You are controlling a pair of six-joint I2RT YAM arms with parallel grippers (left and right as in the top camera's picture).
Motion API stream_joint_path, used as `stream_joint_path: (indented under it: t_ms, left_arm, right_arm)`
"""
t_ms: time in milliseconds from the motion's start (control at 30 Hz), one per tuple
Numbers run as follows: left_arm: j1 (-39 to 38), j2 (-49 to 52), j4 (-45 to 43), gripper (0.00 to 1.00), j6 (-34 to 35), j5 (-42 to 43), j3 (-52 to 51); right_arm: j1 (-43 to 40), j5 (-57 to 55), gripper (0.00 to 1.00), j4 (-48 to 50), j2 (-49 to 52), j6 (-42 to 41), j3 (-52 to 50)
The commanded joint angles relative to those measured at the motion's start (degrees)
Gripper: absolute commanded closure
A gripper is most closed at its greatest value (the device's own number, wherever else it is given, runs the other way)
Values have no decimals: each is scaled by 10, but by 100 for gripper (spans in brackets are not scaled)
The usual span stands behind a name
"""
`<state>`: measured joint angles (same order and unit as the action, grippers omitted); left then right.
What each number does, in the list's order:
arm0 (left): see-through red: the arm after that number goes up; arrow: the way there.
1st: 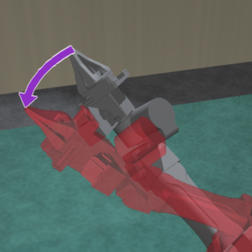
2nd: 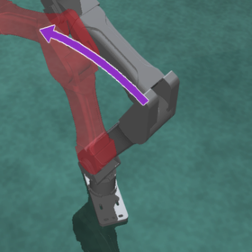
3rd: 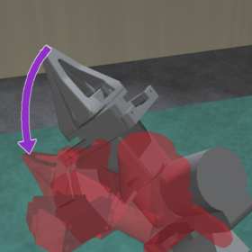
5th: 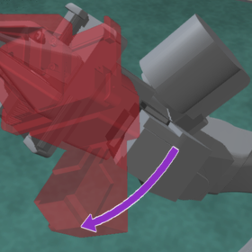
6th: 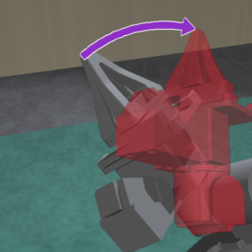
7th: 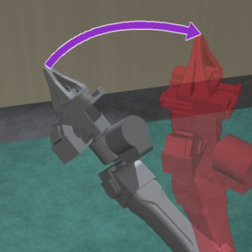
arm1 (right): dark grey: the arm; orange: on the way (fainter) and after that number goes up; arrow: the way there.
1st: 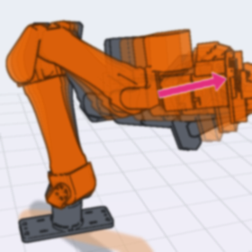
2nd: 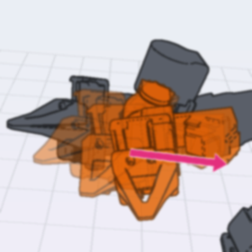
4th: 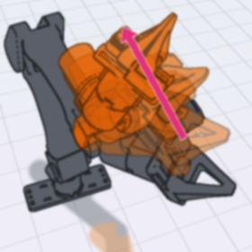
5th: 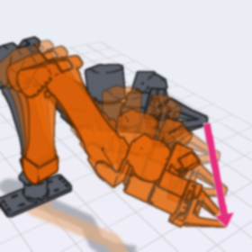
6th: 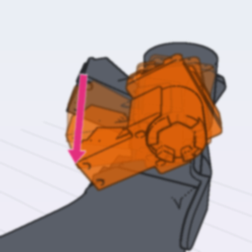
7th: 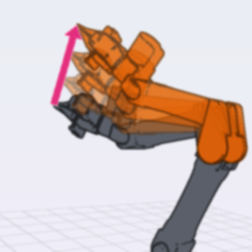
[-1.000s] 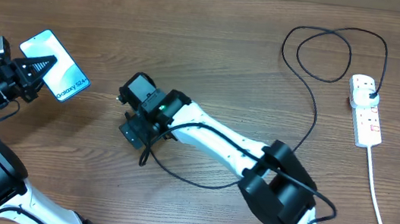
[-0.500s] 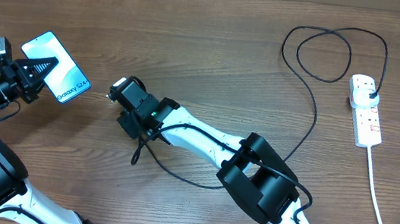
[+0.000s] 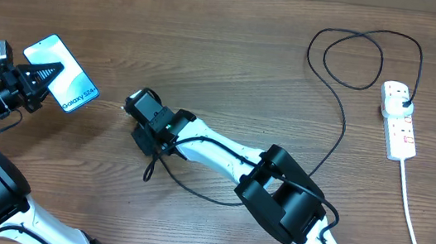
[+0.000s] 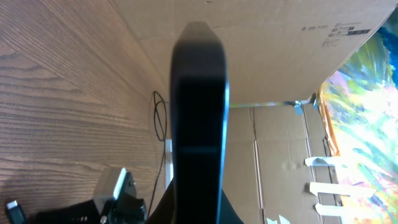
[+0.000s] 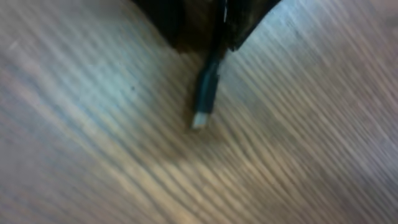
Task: Plug charger to phone and switch on socket
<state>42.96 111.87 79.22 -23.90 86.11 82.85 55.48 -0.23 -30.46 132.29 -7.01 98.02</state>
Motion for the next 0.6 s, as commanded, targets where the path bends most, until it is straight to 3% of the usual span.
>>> stream_joint_path:
  t_ms: [0,233,567]
  left_arm:
    - [0,-18,0,96,4,18,0]
    - [0,-18,0,96,4,18,0]
    - [0,-18,0,96,4,18,0]
  right_arm:
    - [4,-3,81,-23,6,-7,-7]
    - [-4,-134,96,-140,6,-8,12]
    - [-84,-177,96,-397,6,-21,32]
